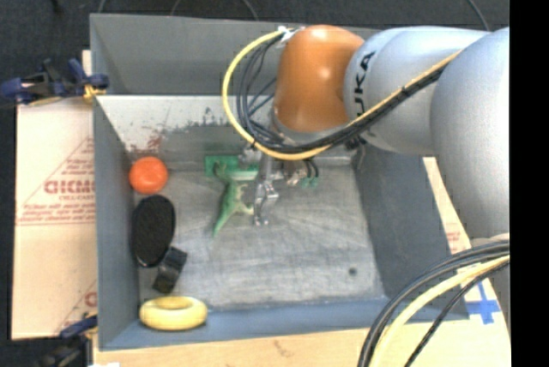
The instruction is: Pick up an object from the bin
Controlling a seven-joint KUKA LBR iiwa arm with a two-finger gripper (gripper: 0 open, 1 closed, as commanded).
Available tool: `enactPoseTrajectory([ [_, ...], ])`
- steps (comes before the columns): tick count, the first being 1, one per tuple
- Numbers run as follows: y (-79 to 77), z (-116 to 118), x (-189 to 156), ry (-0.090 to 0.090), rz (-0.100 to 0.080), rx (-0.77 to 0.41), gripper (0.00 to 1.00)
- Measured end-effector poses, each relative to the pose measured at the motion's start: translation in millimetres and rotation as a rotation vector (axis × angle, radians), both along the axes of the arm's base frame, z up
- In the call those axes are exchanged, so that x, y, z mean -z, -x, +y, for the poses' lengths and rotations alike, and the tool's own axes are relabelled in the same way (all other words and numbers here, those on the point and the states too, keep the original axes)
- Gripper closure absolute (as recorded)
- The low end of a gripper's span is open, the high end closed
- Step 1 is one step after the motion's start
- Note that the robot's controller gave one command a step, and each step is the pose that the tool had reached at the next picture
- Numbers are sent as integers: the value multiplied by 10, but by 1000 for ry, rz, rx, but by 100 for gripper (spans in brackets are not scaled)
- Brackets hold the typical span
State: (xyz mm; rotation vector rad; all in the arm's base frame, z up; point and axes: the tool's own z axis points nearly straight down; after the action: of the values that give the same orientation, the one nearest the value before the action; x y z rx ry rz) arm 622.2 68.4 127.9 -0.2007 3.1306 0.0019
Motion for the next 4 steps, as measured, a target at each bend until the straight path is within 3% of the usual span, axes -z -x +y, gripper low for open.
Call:
enactPoseTrajectory([
  [1,0,0,0,0,0,0,0],
  [2,-92,19,511,3,-11,-312,100],
  [3,-93,20,511,2,-12,-311,100],
  [4,14,15,259,1,8,-310,100],
])
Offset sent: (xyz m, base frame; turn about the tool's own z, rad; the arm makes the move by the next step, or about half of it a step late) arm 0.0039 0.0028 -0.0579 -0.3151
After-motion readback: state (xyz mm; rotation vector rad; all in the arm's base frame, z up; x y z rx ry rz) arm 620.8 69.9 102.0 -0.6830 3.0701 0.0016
